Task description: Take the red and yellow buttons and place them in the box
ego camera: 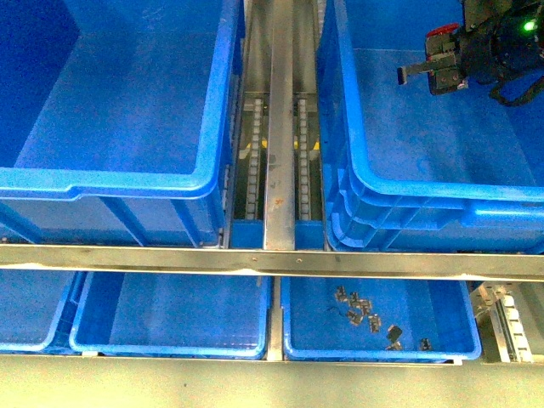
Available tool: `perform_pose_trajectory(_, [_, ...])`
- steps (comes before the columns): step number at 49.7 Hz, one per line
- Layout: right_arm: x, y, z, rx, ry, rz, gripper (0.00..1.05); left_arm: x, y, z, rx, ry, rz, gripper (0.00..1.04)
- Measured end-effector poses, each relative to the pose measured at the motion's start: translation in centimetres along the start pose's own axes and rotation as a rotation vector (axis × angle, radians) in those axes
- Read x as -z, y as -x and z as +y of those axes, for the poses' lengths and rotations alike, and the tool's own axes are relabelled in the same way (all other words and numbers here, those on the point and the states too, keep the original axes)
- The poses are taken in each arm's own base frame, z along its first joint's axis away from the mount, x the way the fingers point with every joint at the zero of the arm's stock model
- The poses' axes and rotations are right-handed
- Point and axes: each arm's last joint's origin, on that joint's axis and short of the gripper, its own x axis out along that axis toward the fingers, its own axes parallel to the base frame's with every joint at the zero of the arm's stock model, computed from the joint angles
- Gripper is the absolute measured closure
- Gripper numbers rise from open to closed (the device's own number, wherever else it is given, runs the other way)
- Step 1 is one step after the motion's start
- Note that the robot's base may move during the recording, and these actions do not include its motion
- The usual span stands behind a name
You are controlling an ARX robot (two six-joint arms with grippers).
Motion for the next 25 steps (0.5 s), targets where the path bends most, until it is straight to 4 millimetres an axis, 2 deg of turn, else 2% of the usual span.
perform_pose_trajectory(4, [-0.6,-3.4,-0.9,0.034,0.006,0.038,0.74,0.0,0.0,0.0,0.0,0.0,0.0,0.08])
perform_pose_trajectory(7, [-1.1,-4.8,-1.2,0.046,0.007,0.05,0.74,0.0,0.0,0.0,0.0,0.0,0.0,0.08])
perform_pose_trajectory(18, [-3.1,-8.9,-1.5,0.074,-0.028,0.083,0.74,0.0,0.0,0.0,0.0,0.0,0.0,0.08])
perform_pose_trajectory(25, [-2.8,-11.0,-1.2,0.106,-0.052,0.14,0.74,0.0,0.0,0.0,0.0,0.0,0.0,0.08])
